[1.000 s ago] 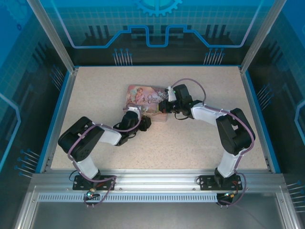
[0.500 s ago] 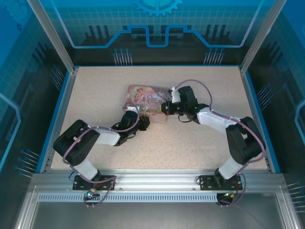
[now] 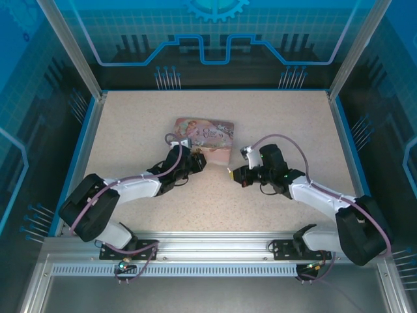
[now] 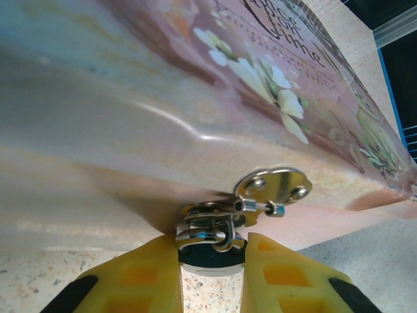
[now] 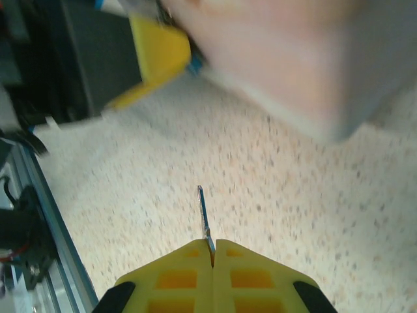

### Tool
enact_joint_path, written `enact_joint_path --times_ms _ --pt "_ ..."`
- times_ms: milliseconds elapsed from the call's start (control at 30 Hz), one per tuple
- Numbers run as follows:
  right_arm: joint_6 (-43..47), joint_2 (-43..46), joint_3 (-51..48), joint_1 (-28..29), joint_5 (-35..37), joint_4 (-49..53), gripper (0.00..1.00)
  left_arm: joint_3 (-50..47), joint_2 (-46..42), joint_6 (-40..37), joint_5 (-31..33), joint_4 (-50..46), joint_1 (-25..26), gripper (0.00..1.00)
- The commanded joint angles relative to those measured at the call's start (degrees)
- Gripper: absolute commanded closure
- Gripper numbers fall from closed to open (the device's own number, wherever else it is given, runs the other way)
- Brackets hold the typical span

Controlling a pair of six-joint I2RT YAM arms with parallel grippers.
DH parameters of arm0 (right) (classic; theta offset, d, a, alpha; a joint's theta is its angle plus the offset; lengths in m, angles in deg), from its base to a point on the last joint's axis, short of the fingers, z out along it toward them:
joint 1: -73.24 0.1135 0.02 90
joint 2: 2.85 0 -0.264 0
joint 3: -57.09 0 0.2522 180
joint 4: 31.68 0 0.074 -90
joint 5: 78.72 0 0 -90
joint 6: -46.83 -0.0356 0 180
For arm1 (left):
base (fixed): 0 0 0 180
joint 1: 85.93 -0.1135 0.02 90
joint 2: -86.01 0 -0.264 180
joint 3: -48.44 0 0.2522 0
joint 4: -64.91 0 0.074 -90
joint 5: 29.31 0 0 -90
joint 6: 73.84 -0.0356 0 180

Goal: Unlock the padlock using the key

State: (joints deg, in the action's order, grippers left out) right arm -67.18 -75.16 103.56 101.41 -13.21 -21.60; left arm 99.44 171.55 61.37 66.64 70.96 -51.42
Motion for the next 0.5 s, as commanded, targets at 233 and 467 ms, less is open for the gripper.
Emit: enact_joint_path --times_ms 233,467 --pt "3.4 -8.1 -0.1 3.4 -2.3 -13.9 1.0 3.9 -2.9 10.5 -3.8 0.6 1.4 0.93" --pt "9.2 -12.4 2.5 3.6 -0.6 -14.8 1.0 5.3 -2.8 13.9 -7.2 0.1 1.4 0.94"
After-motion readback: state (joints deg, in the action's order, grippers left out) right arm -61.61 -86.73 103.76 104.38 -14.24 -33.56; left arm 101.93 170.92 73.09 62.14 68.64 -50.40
